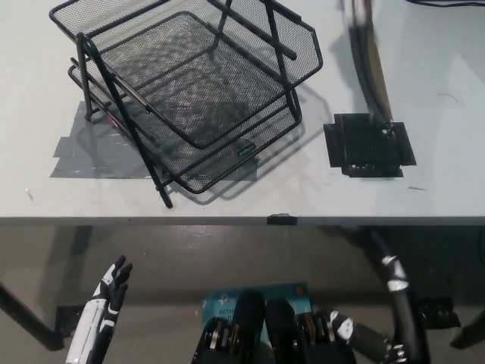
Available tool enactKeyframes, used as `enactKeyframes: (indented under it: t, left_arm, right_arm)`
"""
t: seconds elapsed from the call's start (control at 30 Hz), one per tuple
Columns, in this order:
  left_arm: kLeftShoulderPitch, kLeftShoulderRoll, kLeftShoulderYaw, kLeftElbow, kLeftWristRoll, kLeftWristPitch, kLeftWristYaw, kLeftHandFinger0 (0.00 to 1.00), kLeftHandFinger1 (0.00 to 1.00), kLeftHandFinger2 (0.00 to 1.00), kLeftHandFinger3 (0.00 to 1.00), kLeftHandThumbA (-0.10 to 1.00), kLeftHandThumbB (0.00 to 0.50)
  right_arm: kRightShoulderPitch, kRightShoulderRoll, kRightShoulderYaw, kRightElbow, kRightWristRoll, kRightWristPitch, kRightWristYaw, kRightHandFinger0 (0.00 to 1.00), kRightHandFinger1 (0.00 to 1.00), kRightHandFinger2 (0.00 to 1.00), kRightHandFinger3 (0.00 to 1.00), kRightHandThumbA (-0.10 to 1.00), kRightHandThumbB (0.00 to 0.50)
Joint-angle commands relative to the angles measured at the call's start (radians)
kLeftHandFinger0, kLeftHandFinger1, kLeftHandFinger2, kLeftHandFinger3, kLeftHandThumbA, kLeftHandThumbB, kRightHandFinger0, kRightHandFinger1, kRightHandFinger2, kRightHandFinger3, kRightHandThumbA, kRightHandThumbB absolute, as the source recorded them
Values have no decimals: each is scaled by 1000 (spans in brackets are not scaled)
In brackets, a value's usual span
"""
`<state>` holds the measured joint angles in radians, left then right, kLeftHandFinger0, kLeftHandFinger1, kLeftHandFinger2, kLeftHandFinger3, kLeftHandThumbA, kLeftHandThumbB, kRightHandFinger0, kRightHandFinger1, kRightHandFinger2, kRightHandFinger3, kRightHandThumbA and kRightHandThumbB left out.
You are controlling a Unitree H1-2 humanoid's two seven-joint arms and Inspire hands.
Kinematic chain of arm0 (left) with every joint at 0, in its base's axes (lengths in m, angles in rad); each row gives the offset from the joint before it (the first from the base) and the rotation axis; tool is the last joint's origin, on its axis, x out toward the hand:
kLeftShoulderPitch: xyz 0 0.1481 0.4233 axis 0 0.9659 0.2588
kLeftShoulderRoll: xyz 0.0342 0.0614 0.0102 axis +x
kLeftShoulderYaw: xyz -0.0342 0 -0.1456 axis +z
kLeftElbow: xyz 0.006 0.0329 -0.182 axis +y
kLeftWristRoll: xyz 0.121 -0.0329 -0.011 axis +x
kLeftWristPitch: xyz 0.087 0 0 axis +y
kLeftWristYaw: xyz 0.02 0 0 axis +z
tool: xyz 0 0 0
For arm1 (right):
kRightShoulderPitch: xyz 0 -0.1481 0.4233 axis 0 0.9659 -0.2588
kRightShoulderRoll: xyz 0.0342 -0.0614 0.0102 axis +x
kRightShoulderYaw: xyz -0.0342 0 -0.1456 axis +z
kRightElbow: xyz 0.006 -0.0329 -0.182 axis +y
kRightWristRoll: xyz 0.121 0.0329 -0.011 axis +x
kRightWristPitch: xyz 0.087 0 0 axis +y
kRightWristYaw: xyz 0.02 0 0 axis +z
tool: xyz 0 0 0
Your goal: A person hands a notebook to the robot and the robot grabs it with its right hand and places it in the file tray kept in the centre of the desk infront of it.
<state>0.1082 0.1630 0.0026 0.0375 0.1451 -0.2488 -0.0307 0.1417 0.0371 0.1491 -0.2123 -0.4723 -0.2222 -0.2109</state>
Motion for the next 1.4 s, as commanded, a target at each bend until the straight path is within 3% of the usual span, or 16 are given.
enactKeyframes:
  t: [0.0, 0.17, 0.27, 0.37, 0.6, 1.0, 1.37]
  left_arm:
    - [15, 20, 1, -46, 23, -56, 9, 1000, 1000, 1000, 1000, 970, 290]
    - [18, 16, 1, -45, 17, -50, 6, 1000, 1000, 1000, 1000, 953, 295]
    - [18, 18, -1, -41, 24, -59, 7, 1000, 1000, 1000, 1000, 958, 293]
    - [19, 17, -3, -42, 29, -58, 7, 1000, 1000, 1000, 1000, 964, 296]
    - [6, 21, -8, -38, 37, -58, 0, 1000, 1000, 1000, 1000, 951, 294]
    - [-15, 24, -16, -36, 43, -64, -5, 1000, 1000, 1000, 1000, 950, 297]
    - [-39, 24, -15, -37, 39, -57, -4, 1000, 1000, 1000, 1000, 945, 283]
  right_arm:
    - [-91, 61, -62, -102, -189, -132, -214, 1000, 1000, 1000, 1000, 939, 216]
    - [-203, 90, -104, -109, -241, -68, -245, 1000, 1000, 1000, 1000, 1000, 273]
    - [-278, 93, -116, -99, -247, -40, -236, 1000, 1000, 1000, 1000, 992, 263]
    - [-355, 100, -133, -64, -236, -22, -250, 1000, 1000, 1000, 1000, 906, 272]
    - [-484, 113, -160, 42, -246, 56, -261, 1000, 1000, 1000, 1000, 905, 266]
    - [-613, 100, -106, 265, -268, 22, -325, 1000, 1000, 1000, 1000, 988, 319]
    - [-755, 56, -112, 418, -212, 7, -358, 1000, 1000, 1000, 1000, 949, 345]
